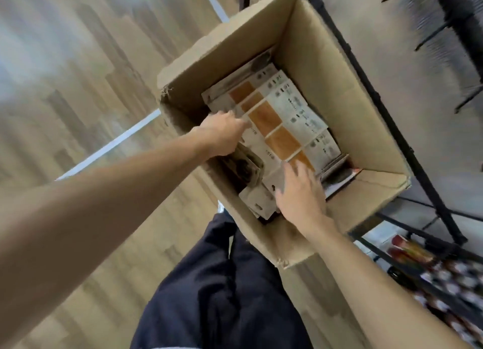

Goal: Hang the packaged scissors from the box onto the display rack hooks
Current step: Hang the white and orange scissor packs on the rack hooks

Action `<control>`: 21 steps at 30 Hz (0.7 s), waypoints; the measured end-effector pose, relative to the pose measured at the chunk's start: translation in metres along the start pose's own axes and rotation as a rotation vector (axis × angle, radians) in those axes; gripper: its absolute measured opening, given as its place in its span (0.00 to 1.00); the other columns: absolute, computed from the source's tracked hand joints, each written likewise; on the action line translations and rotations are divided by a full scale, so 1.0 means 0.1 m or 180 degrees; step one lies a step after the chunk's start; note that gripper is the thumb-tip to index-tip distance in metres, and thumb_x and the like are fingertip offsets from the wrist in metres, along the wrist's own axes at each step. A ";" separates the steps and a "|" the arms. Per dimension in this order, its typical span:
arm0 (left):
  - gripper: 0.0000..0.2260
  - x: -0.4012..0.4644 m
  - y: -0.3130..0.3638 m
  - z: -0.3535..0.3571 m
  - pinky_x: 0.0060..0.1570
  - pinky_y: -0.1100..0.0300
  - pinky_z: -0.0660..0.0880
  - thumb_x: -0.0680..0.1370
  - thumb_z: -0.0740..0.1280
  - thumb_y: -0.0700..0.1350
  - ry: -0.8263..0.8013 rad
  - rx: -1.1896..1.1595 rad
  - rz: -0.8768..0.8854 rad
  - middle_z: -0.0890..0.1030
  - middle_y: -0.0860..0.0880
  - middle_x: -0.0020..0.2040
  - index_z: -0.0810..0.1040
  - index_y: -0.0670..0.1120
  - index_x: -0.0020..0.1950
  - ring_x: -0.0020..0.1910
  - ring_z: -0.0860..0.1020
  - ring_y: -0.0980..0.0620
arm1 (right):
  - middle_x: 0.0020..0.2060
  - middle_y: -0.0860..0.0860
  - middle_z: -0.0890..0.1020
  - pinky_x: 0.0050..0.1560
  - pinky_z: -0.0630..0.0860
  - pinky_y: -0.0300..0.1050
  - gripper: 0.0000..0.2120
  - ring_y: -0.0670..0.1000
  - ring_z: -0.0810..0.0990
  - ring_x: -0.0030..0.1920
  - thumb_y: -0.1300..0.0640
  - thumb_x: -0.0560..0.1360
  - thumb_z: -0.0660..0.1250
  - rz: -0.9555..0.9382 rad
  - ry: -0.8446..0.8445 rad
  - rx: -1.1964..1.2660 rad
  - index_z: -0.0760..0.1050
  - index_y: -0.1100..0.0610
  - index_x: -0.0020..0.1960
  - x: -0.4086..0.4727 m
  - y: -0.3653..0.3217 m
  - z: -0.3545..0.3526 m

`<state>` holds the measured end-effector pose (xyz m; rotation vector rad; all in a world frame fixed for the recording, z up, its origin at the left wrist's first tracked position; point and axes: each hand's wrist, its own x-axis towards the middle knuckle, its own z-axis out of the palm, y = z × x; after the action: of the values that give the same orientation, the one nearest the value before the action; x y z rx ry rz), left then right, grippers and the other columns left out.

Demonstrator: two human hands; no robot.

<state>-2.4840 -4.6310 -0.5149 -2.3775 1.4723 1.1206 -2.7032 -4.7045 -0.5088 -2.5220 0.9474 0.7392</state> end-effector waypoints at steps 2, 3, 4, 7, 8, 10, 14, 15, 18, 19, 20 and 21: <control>0.24 0.20 -0.03 0.14 0.59 0.47 0.76 0.80 0.59 0.36 -0.0120 -0.0002 0.0101 0.74 0.43 0.67 0.67 0.53 0.74 0.63 0.75 0.42 | 0.71 0.58 0.70 0.67 0.67 0.54 0.22 0.59 0.69 0.69 0.55 0.80 0.63 -0.0151 -0.0013 -0.0133 0.67 0.54 0.74 0.25 0.01 0.13; 0.21 0.27 -0.04 0.22 0.59 0.48 0.75 0.80 0.59 0.37 -0.0196 0.0055 0.0136 0.74 0.43 0.66 0.69 0.52 0.72 0.62 0.75 0.42 | 0.68 0.58 0.73 0.64 0.69 0.54 0.18 0.59 0.72 0.67 0.57 0.80 0.65 -0.0243 0.0057 -0.0142 0.72 0.54 0.70 0.36 0.00 0.19; 0.19 0.32 -0.04 0.28 0.58 0.50 0.74 0.80 0.60 0.38 -0.0286 0.0136 0.0160 0.74 0.44 0.66 0.71 0.52 0.69 0.62 0.74 0.42 | 0.63 0.58 0.76 0.60 0.72 0.55 0.15 0.60 0.75 0.63 0.60 0.78 0.67 -0.0307 0.0167 -0.0084 0.76 0.54 0.65 0.44 0.00 0.25; 0.13 0.40 -0.03 0.45 0.61 0.46 0.70 0.79 0.62 0.40 -0.0465 0.0405 0.0148 0.67 0.44 0.66 0.75 0.51 0.62 0.63 0.69 0.41 | 0.58 0.56 0.79 0.56 0.75 0.57 0.13 0.60 0.76 0.58 0.62 0.75 0.71 -0.0281 0.0351 0.0107 0.79 0.55 0.60 0.59 -0.05 0.36; 0.13 0.42 -0.04 0.50 0.62 0.43 0.68 0.78 0.63 0.40 -0.0449 0.0488 0.0107 0.66 0.44 0.67 0.76 0.50 0.61 0.64 0.67 0.40 | 0.60 0.56 0.77 0.59 0.74 0.59 0.15 0.59 0.74 0.60 0.60 0.76 0.70 -0.0252 0.0343 0.0114 0.78 0.55 0.62 0.61 -0.08 0.37; 0.13 0.43 -0.09 0.57 0.64 0.43 0.67 0.78 0.64 0.42 -0.0305 0.0455 -0.0024 0.66 0.45 0.68 0.75 0.47 0.62 0.66 0.66 0.41 | 0.63 0.56 0.75 0.63 0.72 0.59 0.18 0.59 0.71 0.63 0.54 0.76 0.70 -0.0211 0.0339 0.0134 0.76 0.55 0.65 0.66 -0.11 0.38; 0.15 0.38 -0.11 0.58 0.65 0.44 0.68 0.79 0.64 0.43 -0.0171 0.0401 0.0021 0.66 0.45 0.68 0.73 0.46 0.65 0.66 0.68 0.42 | 0.66 0.57 0.71 0.64 0.68 0.57 0.27 0.59 0.68 0.66 0.48 0.72 0.75 -0.0208 0.0166 -0.0049 0.73 0.55 0.68 0.67 -0.20 0.33; 0.14 0.38 -0.09 0.56 0.63 0.44 0.70 0.78 0.65 0.42 -0.0108 0.0442 0.0065 0.66 0.44 0.67 0.74 0.46 0.64 0.65 0.69 0.42 | 0.67 0.57 0.70 0.65 0.67 0.57 0.27 0.59 0.68 0.66 0.51 0.72 0.75 -0.0247 0.0109 -0.0061 0.73 0.54 0.68 0.66 -0.21 0.33; 0.16 0.39 -0.04 0.55 0.60 0.45 0.72 0.77 0.65 0.39 0.0130 0.0539 0.0036 0.67 0.43 0.67 0.73 0.46 0.65 0.63 0.71 0.41 | 0.66 0.58 0.70 0.66 0.68 0.57 0.27 0.59 0.68 0.66 0.65 0.70 0.74 -0.0349 0.0146 -0.0085 0.74 0.54 0.67 0.61 -0.24 0.36; 0.17 0.39 -0.03 0.56 0.60 0.46 0.72 0.77 0.65 0.39 0.0147 0.0576 0.0026 0.67 0.43 0.67 0.72 0.46 0.65 0.63 0.71 0.41 | 0.66 0.59 0.71 0.66 0.68 0.58 0.26 0.60 0.68 0.66 0.67 0.69 0.73 -0.0350 0.0145 -0.0070 0.75 0.55 0.66 0.59 -0.25 0.38; 0.17 0.38 -0.02 0.57 0.61 0.45 0.72 0.77 0.65 0.39 0.0137 0.0619 0.0015 0.66 0.43 0.68 0.72 0.46 0.65 0.64 0.70 0.41 | 0.67 0.59 0.71 0.67 0.68 0.59 0.25 0.61 0.68 0.67 0.67 0.70 0.73 -0.0343 0.0108 -0.0068 0.76 0.55 0.65 0.59 -0.26 0.38; 0.17 0.38 -0.02 0.59 0.62 0.45 0.71 0.77 0.66 0.40 0.0113 0.0657 0.0001 0.65 0.43 0.69 0.72 0.47 0.65 0.65 0.68 0.41 | 0.68 0.60 0.70 0.68 0.67 0.60 0.24 0.61 0.67 0.69 0.67 0.70 0.73 -0.0333 0.0068 -0.0076 0.77 0.55 0.65 0.58 -0.27 0.40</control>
<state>-2.5035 -4.6297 -0.5819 -2.2671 1.5184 0.8830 -2.6615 -4.6950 -0.5704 -2.5827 0.8107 0.6971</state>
